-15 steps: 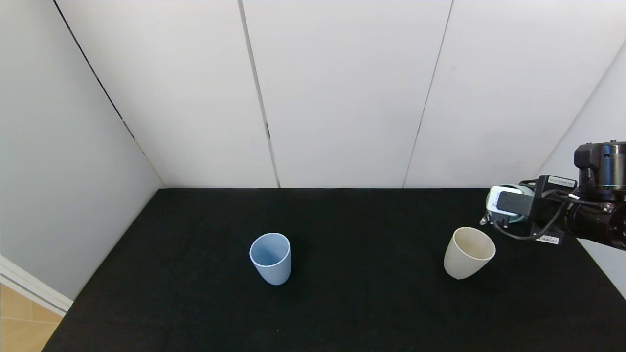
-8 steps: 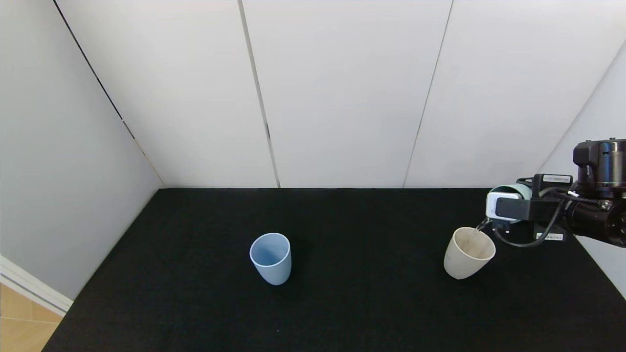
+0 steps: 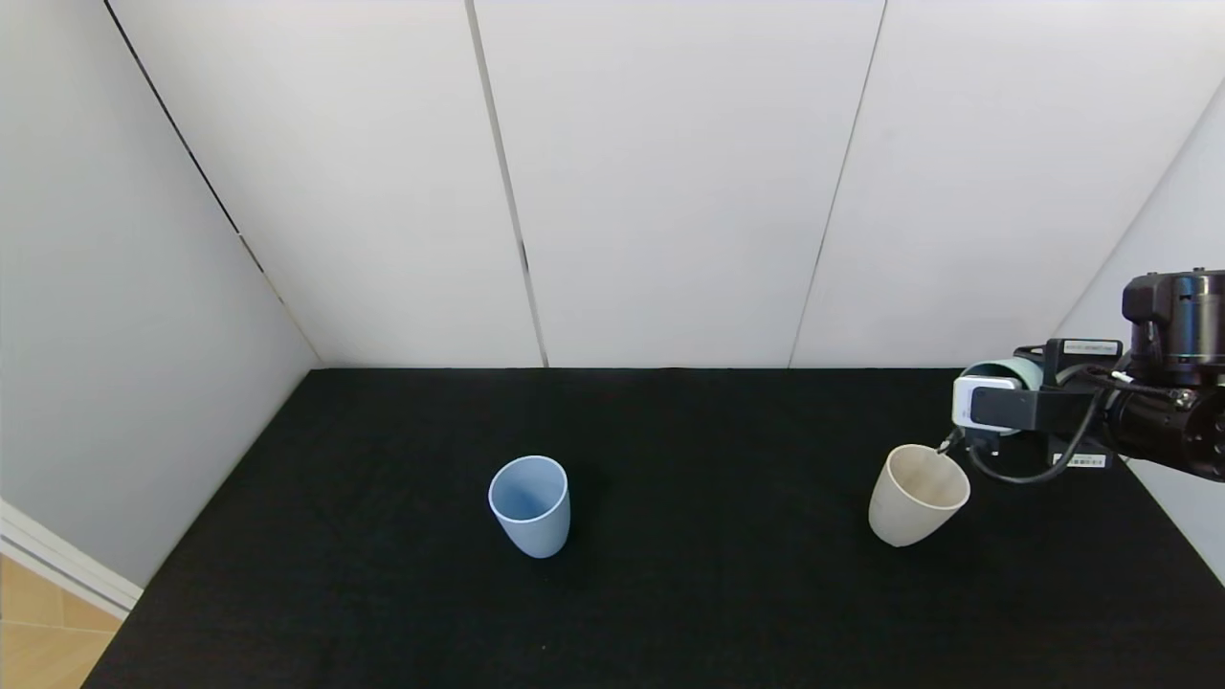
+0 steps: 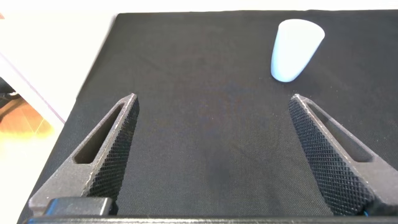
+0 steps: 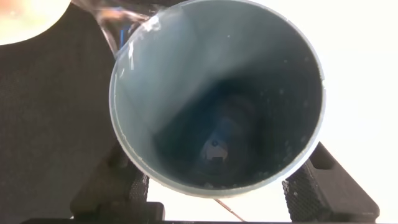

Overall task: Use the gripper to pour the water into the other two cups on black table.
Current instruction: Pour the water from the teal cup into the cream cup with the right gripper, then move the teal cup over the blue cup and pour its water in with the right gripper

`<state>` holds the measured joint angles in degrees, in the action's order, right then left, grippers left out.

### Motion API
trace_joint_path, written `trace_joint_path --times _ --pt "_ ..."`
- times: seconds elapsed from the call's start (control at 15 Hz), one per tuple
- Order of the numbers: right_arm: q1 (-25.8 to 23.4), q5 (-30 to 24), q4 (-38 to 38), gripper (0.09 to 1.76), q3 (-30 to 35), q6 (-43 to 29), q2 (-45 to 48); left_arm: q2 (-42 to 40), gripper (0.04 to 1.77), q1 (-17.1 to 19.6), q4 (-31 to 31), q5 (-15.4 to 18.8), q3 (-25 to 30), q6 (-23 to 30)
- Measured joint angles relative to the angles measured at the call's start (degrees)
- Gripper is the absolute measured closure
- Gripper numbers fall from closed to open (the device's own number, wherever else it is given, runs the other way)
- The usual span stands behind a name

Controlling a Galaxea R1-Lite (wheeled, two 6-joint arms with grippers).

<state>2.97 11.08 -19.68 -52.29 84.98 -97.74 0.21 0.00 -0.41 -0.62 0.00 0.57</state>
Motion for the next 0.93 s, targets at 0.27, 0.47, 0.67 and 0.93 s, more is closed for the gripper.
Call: trace_joint_path --times 0.27,0.47,0.67,0.93 --pt "0.2 -0.5 0.2 0.66 0.4 -1.6 0.3 0.0 0.09 0.0 0.0 0.0 0.0 0.0" --pt "0.8 -0.8 0.4 0.66 0.7 -9.7 0.4 0.0 0.09 0.0 0.0 0.0 0.0 0.0" --pt "2.5 -1.0 0.6 0.66 0.5 -20.1 0.4 0.0 0.09 0.0 0.0 0.0 0.0 0.0" --pt "8.2 -1.0 1.0 0.66 -1.4 -33.4 0.3 0.0 0.09 0.0 0.0 0.0 0.0 0.0"
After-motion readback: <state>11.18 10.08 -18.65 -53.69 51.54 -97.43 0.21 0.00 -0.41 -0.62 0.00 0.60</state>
